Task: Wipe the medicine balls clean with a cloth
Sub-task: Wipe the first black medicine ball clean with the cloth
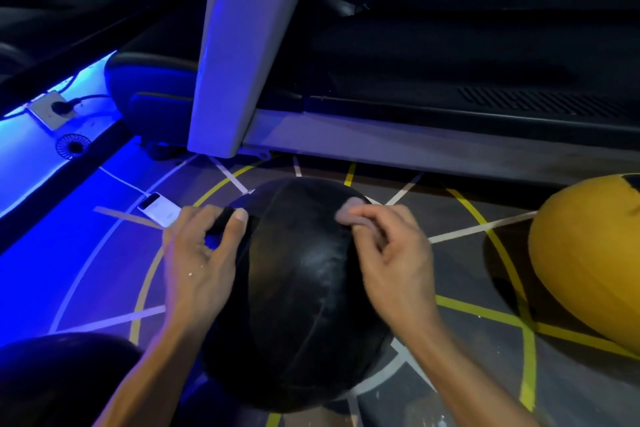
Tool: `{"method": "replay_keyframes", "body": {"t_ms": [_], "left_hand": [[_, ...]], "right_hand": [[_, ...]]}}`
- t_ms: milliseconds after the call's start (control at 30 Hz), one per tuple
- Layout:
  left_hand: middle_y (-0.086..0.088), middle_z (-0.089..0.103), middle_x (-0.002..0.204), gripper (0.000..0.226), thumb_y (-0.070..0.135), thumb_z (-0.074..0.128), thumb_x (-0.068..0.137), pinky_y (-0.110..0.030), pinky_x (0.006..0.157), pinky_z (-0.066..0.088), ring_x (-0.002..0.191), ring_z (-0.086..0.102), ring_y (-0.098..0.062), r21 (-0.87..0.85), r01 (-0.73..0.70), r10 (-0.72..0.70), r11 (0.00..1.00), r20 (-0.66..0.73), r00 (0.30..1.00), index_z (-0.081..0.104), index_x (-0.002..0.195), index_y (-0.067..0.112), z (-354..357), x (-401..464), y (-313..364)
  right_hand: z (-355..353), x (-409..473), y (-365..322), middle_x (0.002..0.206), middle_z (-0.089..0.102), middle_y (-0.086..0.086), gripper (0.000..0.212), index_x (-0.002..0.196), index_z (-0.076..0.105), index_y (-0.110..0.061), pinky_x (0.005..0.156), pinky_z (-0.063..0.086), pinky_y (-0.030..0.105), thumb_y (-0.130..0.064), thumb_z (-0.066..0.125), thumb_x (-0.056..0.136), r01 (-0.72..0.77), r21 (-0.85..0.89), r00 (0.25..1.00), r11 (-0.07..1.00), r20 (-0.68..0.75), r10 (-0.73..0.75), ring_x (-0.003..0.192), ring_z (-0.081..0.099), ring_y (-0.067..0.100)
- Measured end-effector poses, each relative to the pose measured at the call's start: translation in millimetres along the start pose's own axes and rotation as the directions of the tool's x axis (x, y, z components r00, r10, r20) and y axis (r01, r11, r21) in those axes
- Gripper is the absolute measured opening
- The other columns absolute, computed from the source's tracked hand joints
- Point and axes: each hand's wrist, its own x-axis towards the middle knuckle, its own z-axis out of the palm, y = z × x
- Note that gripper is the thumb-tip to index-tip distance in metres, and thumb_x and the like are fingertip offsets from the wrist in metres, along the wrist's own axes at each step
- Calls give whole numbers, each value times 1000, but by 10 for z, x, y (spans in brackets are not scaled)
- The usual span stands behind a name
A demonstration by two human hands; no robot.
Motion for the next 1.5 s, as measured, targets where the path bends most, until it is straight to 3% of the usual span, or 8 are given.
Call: {"method": "replay_keyframes", "body": {"t_ms": [167, 333, 567, 800, 900, 1067, 1267, 1500], "left_hand": [[17, 57, 93, 19, 48, 61, 93, -37, 89, 44, 101, 55, -28, -27, -8, 8, 1000, 11, 1000, 66, 84, 32, -53, -147, 55], [18, 58, 100, 12, 42, 63, 97, -2, 84, 28, 104, 45, -20, -19, -20, 21, 1000, 19, 1000, 69, 91, 33, -58, -387, 183], [21, 58, 105, 5, 40, 66, 95, -2, 84, 31, 105, 48, -21, -27, -103, 104, 994, 35, 994, 67, 96, 45, -60, -471, 217], [18, 61, 107, 10, 36, 65, 93, 4, 83, 27, 113, 51, -24, -70, -111, 116, 991, 74, 990, 71, 97, 43, -82, -525, 257], [20, 61, 109, 9, 46, 62, 94, -5, 94, 28, 115, 50, -18, -59, -127, 132, 990, 107, 985, 71, 96, 46, -73, -517, 211], [19, 65, 116, 11, 45, 62, 93, -26, 102, 39, 119, 55, -18, -117, -179, 198, 977, 176, 964, 72, 95, 41, -101, -447, 161], [15, 70, 121, 21, 42, 64, 93, -22, 106, 39, 124, 56, -19, -197, -212, 263, 957, 290, 920, 77, 102, 29, -145, -371, 154], [17, 71, 117, 22, 41, 65, 92, -22, 105, 40, 121, 58, -19, -196, -254, 308, 947, 330, 892, 78, 100, 25, -141, -272, 122]], "right_hand": [[144, -126, -268, 96, 54, -3, 23, 108, 74, -29, 74, 50, 32, -21, 53, 104, 575, -121, 771, 809, 411, -487, 84, 55, 17], [-14, 644, 191, 98, 69, -8, 18, 101, 76, -31, 85, 55, 42, -20, 62, 98, 79, -222, 980, 972, 194, -35, 87, 65, 11], [140, -235, -438, 99, 59, -2, 18, 112, 72, -23, 80, 51, 38, -22, 58, 103, 500, -39, 777, 865, 462, -428, 90, 60, 21], [-65, 721, 129, 87, 73, -8, 11, 93, 71, -23, 78, 56, 44, -18, 63, 97, 39, -247, 963, 968, 267, 29, 84, 68, 15], [27, 557, -74, 94, 71, -8, 12, 100, 72, -27, 85, 54, 43, -27, 60, 99, 130, -173, 962, 976, 261, -81, 91, 66, 15], [1, 214, -257, 100, 61, -8, 20, 111, 77, -32, 85, 43, 18, -20, 69, 96, 524, -65, 784, 849, 425, -452, 93, 56, 10], [-273, 688, 347, 99, 69, -10, 17, 97, 74, -34, 75, 49, 14, -18, 72, 93, 42, -269, 974, 962, 224, 20, 93, 67, 3], [7, 217, -173, 97, 64, -7, 20, 105, 79, -27, 83, 40, 11, -14, 67, 96, 520, -98, 809, 848, 375, -453, 87, 54, 7]]}}
